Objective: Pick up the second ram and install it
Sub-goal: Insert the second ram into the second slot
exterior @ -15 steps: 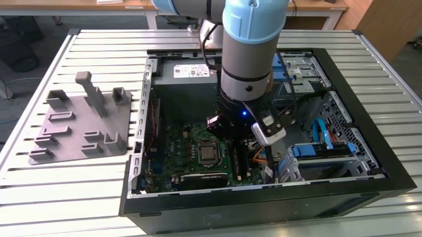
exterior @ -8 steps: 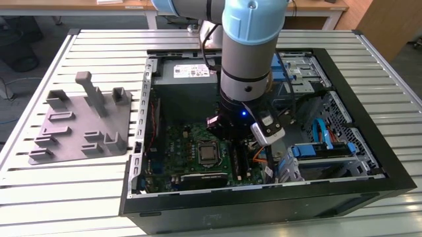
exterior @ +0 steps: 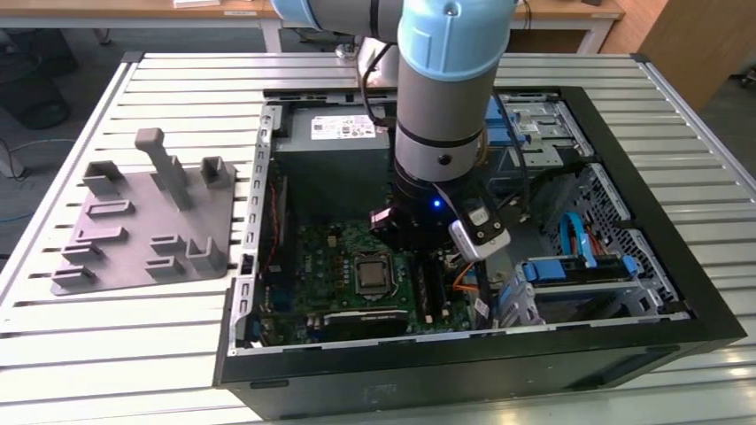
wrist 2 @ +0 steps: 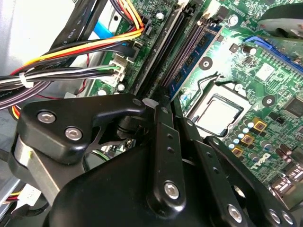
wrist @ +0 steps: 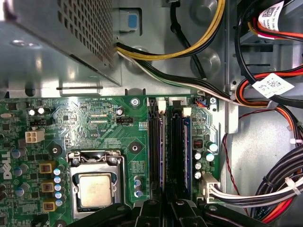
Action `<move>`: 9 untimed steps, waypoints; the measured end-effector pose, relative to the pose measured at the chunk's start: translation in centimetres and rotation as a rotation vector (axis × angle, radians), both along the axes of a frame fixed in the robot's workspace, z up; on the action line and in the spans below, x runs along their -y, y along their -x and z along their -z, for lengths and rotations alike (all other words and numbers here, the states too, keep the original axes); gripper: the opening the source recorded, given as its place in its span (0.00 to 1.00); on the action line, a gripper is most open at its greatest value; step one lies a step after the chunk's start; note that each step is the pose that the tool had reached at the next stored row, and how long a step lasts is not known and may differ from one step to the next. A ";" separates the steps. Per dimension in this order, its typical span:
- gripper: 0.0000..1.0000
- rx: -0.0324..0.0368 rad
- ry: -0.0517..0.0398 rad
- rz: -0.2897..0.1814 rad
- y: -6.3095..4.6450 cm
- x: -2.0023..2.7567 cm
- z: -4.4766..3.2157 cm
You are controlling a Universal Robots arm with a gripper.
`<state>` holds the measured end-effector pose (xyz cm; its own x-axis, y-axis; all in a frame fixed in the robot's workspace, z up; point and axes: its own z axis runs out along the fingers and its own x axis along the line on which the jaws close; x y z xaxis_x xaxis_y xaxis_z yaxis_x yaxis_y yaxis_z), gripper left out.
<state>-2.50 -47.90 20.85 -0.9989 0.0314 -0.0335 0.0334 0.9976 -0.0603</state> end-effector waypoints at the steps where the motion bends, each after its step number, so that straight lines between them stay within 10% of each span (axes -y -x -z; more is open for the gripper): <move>1: 0.14 0.0000 -0.0001 0.000 0.0 0.00 0.00; 9: 0.14 -0.0001 0.0000 -0.002 -0.2 0.00 0.00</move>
